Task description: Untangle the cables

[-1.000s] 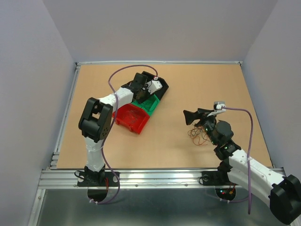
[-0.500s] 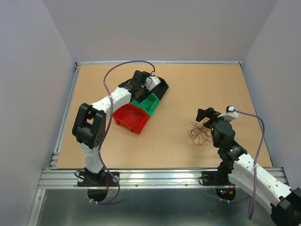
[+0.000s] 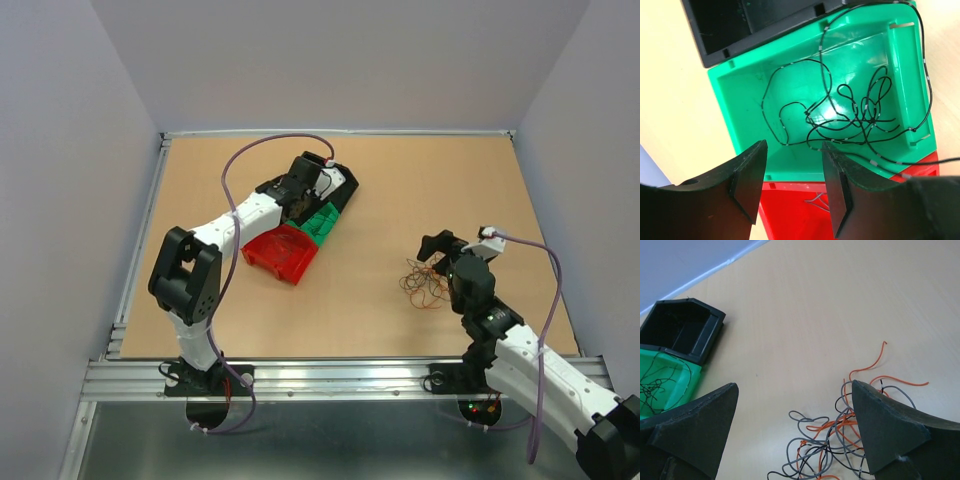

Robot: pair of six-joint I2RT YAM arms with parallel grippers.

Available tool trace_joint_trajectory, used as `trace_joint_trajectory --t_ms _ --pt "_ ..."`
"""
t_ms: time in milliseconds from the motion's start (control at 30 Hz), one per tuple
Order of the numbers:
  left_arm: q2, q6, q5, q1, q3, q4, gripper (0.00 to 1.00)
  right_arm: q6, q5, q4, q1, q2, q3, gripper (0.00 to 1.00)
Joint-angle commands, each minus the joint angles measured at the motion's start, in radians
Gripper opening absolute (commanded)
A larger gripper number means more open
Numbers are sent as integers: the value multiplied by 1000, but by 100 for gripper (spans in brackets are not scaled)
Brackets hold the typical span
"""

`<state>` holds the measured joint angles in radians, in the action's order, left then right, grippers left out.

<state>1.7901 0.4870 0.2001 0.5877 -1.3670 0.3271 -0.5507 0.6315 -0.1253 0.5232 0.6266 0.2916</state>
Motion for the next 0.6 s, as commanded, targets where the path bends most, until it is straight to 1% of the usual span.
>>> trace_joint_trajectory --t_ms 0,67,133,167,200,233,300,367,433,467,500,533,567 --pt "-116 -25 12 -2 19 -26 58 0 2 -7 -5 30 84 100" --pt "-130 -16 21 -2 31 -49 54 1 -6 -7 -5 38 89 100" --pt "-123 -8 33 -5 40 -68 39 1 -9 -7 -5 45 90 100" --pt "-100 -4 38 -3 36 -69 25 1 -10 -8 -5 47 90 100" --pt "-84 -4 36 -5 31 -69 17 3 -12 -8 -5 44 90 100" --pt "-69 -2 32 -6 25 -66 11 3 -12 -8 -3 42 89 100" --pt "-19 1 10 -6 0 -53 4 5 -12 -10 -5 39 87 100" --pt "2 -2 28 -6 -10 -45 4 6 -13 -11 -5 33 84 100" --pt "-17 -7 48 -12 0 -80 6 8 -12 -14 -3 32 83 100" --pt "-33 -8 51 -17 8 -98 10 8 -12 -16 -5 30 81 100" --pt "-76 -10 41 -23 28 -129 16 8 -9 -17 -5 30 81 100" --pt "-101 -8 26 -29 38 -143 18 8 -10 -19 -5 33 81 100" --pt "-157 -5 -25 -31 64 -157 19 8 -12 -19 -3 35 81 100"
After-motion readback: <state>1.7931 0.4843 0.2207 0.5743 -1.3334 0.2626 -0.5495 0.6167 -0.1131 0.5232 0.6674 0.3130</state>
